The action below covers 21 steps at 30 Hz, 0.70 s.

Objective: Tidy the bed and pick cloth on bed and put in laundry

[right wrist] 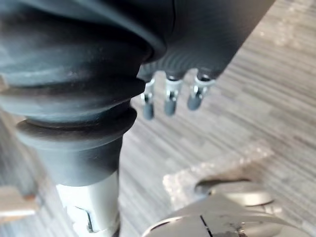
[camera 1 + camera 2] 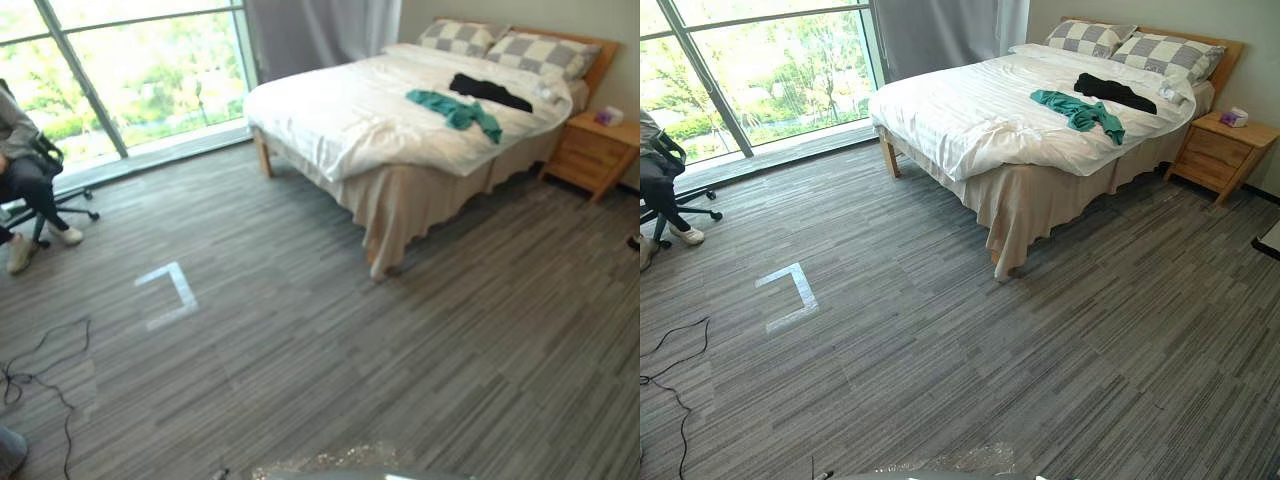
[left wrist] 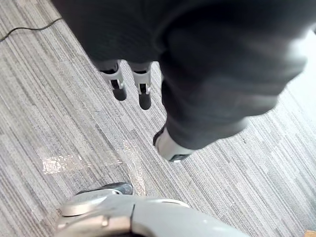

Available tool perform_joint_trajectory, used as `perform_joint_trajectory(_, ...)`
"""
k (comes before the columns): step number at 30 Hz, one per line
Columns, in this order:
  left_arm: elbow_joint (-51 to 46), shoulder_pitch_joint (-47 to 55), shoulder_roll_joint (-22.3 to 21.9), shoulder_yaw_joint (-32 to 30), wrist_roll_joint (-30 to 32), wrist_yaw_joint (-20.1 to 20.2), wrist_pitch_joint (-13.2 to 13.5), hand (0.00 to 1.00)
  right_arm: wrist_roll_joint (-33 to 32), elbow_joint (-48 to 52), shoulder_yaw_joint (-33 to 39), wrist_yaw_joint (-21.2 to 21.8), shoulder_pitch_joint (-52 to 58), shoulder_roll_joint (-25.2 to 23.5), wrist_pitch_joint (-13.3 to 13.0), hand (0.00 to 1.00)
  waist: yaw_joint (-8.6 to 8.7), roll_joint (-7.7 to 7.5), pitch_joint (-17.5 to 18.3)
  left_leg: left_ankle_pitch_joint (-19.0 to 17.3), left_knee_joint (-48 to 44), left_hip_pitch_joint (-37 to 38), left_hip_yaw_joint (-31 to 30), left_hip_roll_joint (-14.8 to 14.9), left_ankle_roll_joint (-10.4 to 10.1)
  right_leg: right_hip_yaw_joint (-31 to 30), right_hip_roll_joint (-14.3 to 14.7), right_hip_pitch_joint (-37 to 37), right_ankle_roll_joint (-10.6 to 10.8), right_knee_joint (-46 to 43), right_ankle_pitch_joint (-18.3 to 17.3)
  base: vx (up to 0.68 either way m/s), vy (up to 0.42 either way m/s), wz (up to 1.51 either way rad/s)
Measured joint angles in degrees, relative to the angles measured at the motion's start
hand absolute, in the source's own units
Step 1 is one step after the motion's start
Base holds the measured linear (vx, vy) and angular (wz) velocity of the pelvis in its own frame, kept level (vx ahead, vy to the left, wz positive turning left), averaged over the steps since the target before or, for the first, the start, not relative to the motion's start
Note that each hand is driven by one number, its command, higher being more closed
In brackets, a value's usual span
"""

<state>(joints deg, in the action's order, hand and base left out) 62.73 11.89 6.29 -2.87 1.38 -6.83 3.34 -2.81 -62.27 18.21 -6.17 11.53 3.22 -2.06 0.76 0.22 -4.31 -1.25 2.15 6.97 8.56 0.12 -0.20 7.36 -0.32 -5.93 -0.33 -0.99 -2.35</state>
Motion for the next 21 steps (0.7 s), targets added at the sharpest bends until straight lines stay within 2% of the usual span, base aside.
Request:
perform_joint_trajectory(5, 0.92, -0.72, 0.05, 0.01, 1.14, -0.03, 0.33, 0.0, 0.14, -1.51, 1.0, -0.03, -0.24, -0.03, -0.22, 0.0, -0.09, -0.06, -0.06, 0.27, 2.49, 2.86, 0.54, -0.26, 0.3, 0.36, 0.19, -2.92, 0.11, 2.93, 0.18, 0.1, 0.004, -0.03)
perform_joint_trajectory(11, 0.97, -1.48, 0.05, 0.04, 2.88, -0.73, 0.31, 0.0, 0.41, -1.65, 1.73, -0.03, -1.21, -0.2, -0.14, 0.0, -0.1, 0.02, -1.04, -0.02, 3.09, 4.48, 1.59, -0.1, -0.16, 0.37, 0.29, -4.29, 2.56, 3.23, -0.53, 0.04, -0.019, -0.04)
perform_joint_trajectory(13, 0.97, -1.76, 0.05, 0.04, 3.3, -0.77, 0.31, 0.0, 0.76, -1.65, 1.77, -0.01, -1.44, -0.21, -0.13, 0.0, -0.08, -0.06, -1.36, -0.37, 3.09, 4.78, 1.97, -0.08, -0.69, 0.27, 0.27, -4.5, 2.67, 3.34, -0.61, -0.02, -0.019, -0.05)
perform_joint_trajectory(21, 0.96, -1.98, 0.07, 0.14, 3.72, -0.9, 0.31, 0.0, 1.21, -1.62, 2.74, 0.0, -1.7, -0.38, 0.07, 0.0, 0.01, -0.22, -1.65, -0.4, 3.14, 3.8, 3.37, 0.12, -0.67, -1.15, 0.45, -2.89, 2.46, 3.04, -0.44, -0.05, -0.026, -0.08)
